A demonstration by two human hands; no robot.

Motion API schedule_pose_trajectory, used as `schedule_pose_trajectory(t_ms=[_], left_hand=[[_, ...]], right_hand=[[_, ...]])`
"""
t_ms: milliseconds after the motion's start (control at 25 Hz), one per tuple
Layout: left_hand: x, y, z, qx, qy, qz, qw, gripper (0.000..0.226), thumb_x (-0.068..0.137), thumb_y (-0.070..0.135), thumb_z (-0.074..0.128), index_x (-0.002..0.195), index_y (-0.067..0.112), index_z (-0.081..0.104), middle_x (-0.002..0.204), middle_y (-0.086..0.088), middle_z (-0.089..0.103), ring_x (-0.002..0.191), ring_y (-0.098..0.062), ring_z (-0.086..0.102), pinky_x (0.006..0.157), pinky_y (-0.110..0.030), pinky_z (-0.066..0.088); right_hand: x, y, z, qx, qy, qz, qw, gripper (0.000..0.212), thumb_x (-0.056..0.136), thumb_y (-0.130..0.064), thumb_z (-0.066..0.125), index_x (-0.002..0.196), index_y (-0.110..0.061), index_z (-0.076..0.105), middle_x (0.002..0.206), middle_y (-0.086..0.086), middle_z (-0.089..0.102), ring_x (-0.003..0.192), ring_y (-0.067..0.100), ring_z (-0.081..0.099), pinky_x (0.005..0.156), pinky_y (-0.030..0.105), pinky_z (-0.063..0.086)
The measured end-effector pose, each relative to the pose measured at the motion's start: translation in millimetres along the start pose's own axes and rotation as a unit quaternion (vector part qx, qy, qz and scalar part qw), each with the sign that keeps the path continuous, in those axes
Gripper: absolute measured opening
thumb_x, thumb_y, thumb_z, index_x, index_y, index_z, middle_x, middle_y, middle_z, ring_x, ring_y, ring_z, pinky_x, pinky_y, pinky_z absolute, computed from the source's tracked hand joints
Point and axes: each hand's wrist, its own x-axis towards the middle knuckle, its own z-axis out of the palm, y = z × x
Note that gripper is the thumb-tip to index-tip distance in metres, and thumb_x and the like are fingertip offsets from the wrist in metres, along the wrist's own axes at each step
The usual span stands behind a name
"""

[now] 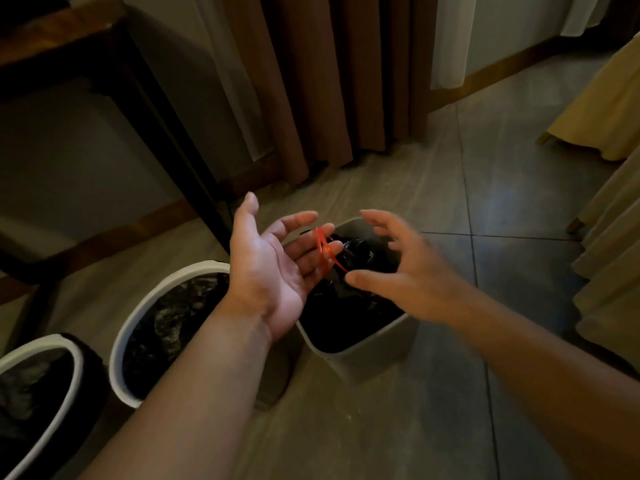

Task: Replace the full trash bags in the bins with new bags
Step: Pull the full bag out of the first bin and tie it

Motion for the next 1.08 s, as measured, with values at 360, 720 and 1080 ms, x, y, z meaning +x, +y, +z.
schedule_pose_trajectory(t_ms=[360,720,1080], left_hand=[[-6.7,23.1,0.6,0.078,-0.039,0.038,0.995,0.080,0.092,0.080,0.039,0.128,0.015,0.069,0.118,-0.016,0.077,0.104,-0.033,0.077,0.081,-0.047,0.062],[-25.2,58.4,-5.1,0.094,-0.042,0.131,0.986,0.068,0.095,0.071,0.044,0.122,0.016,0.071,0.111,-0.017,0.079,0.097,-0.032,0.078,0.068,-0.038,0.059],[-36.0,57.1,-8.9,0.052,-0.054,0.161,0.984,0.030,0.095,0.038,0.063,0.114,0.015,0.068,0.101,-0.011,0.080,0.097,-0.028,0.078,0.068,-0.034,0.060]], right_hand=[[39.5,2.6,62.7,0.074,-0.080,-0.018,0.994,0.020,0.088,-0.038,0.080,0.102,-0.046,0.069,0.101,-0.017,0.074,0.096,0.000,0.071,0.090,0.033,0.060],[31.1,25.5,101.5,-0.016,-0.049,0.021,0.998,0.012,0.101,-0.048,0.062,0.091,-0.041,0.060,0.089,-0.021,0.068,0.081,-0.007,0.065,0.072,0.020,0.046],[23.2,27.8,97.3,0.069,-0.086,0.085,0.990,0.041,0.104,-0.055,0.051,0.075,-0.028,0.061,0.057,-0.012,0.059,0.051,0.000,0.055,0.061,0.024,0.045]])
